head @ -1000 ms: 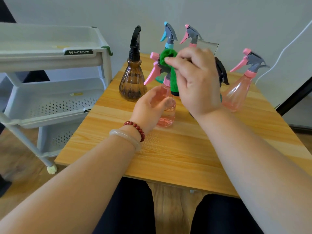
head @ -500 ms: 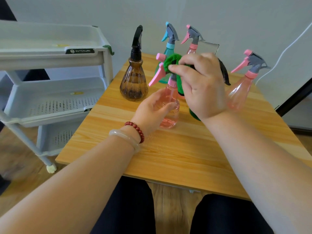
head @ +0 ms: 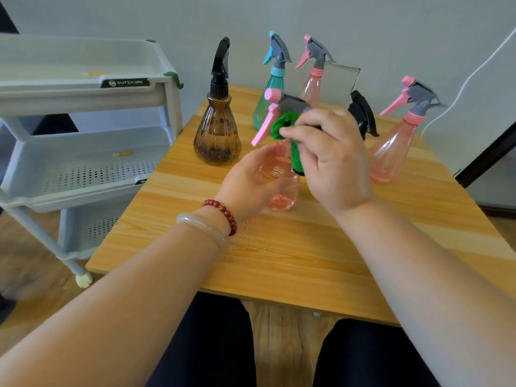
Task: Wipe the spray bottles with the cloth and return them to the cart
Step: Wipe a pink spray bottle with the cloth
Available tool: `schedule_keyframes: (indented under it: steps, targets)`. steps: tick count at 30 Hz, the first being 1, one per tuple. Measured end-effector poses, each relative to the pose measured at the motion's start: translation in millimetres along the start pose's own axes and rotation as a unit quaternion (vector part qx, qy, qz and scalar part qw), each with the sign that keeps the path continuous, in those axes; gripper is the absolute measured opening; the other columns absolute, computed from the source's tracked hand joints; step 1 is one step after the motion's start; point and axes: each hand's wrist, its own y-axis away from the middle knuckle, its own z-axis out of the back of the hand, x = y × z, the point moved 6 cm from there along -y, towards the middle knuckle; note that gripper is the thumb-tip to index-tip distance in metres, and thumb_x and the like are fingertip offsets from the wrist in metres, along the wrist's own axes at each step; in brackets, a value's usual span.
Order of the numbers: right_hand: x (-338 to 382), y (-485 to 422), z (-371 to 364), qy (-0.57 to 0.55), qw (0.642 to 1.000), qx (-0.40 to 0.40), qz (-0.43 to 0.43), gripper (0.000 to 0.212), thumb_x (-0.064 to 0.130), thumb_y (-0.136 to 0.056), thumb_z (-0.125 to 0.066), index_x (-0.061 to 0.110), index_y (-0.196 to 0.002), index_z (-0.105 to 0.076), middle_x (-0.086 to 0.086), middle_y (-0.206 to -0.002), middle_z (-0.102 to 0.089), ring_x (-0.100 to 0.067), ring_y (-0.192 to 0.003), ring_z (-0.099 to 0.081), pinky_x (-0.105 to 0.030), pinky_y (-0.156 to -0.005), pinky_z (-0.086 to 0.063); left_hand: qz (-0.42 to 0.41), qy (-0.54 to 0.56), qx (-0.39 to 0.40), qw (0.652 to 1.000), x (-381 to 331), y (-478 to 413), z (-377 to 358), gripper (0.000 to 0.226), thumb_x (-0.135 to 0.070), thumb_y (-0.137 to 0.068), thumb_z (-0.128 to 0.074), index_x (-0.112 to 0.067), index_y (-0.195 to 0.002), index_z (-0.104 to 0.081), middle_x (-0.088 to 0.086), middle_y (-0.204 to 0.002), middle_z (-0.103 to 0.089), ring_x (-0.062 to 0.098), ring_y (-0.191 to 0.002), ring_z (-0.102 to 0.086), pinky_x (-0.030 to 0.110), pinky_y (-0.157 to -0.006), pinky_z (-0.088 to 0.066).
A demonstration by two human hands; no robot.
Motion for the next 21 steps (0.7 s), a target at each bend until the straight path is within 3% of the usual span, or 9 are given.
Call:
schedule_keyframes:
  steps: [5, 9, 13, 16, 19, 21]
  targets:
    - [-4, -7, 13, -0.025, 0.995, -0.057, -0.078, 0.019, -0.002, -0.089, -0.058, 0.002, -0.099, -0.074, -0.012, -0.095, -0.068, -0.026, -0.090, -0.062, -0.029, -0.083, -0.050, -0.003, -0.039, -0.039, 0.998, 2, -8, -7, 0.050, -0.036, -0.081, -0.077, -0.025, -0.125, -0.055, -0.019, -0.105, -0.052, -0.001, -0.099, -0.049, -0.005, -0.075, -0.032]
    - [-1, 11, -6, -0.058, 0.996, 0.005, -0.069, 0.019, -0.002, -0.089, -0.058, 0.001, -0.099, -0.074, -0.013, -0.095, -0.068, -0.022, -0.092, -0.062, -0.023, -0.087, -0.048, -0.014, -0.061, -0.052, 0.997, 2, -10, -5, 0.055, -0.023, -0.081, -0.077, -0.017, -0.131, -0.054, -0.010, -0.109, -0.051, 0.004, -0.100, -0.048, 0.005, -0.081, -0.037]
    - [-10, 3, 8, -0.050, 0.994, -0.040, -0.088, 0.020, -0.002, -0.090, -0.057, 0.003, -0.098, -0.075, -0.011, -0.094, -0.069, -0.021, -0.092, -0.061, -0.026, -0.084, -0.049, -0.014, -0.068, -0.051, 0.996, 2, -10, -7, 0.058, -0.035, -0.080, -0.078, -0.017, -0.129, -0.055, -0.010, -0.111, -0.052, 0.002, -0.101, -0.049, -0.005, -0.078, -0.032]
    - [-4, 1, 7, -0.038, 0.997, -0.037, -0.048, 0.019, -0.001, -0.090, -0.059, 0.003, -0.098, -0.076, -0.011, -0.093, -0.070, -0.023, -0.091, -0.060, -0.028, -0.084, -0.046, -0.026, -0.075, -0.061, 0.995, 0, -10, -7, 0.054, -0.034, -0.080, -0.078, -0.018, -0.127, -0.057, -0.011, -0.106, -0.052, -0.005, -0.091, -0.048, -0.003, -0.079, -0.035]
    - [-2, 9, -3, -0.035, 0.999, 0.010, 0.006, 0.016, 0.001, -0.092, -0.061, 0.002, -0.098, -0.076, -0.013, -0.092, -0.070, -0.025, -0.092, -0.056, -0.021, -0.088, -0.041, -0.025, -0.076, -0.073, 0.994, -1, -9, -4, 0.049, -0.024, -0.082, -0.076, -0.014, -0.126, -0.057, -0.010, -0.105, -0.049, 0.001, -0.093, -0.047, 0.006, -0.079, -0.039]
    - [-5, 9, 1, -0.029, 0.999, 0.012, 0.012, 0.017, 0.001, -0.092, -0.061, 0.003, -0.098, -0.077, -0.012, -0.092, -0.070, -0.025, -0.092, -0.055, -0.019, -0.089, -0.038, -0.025, -0.080, -0.071, 0.994, -1, -8, -5, 0.052, -0.030, -0.081, -0.078, -0.015, -0.125, -0.057, -0.011, -0.104, -0.048, 0.002, -0.096, -0.046, 0.000, -0.076, -0.035]
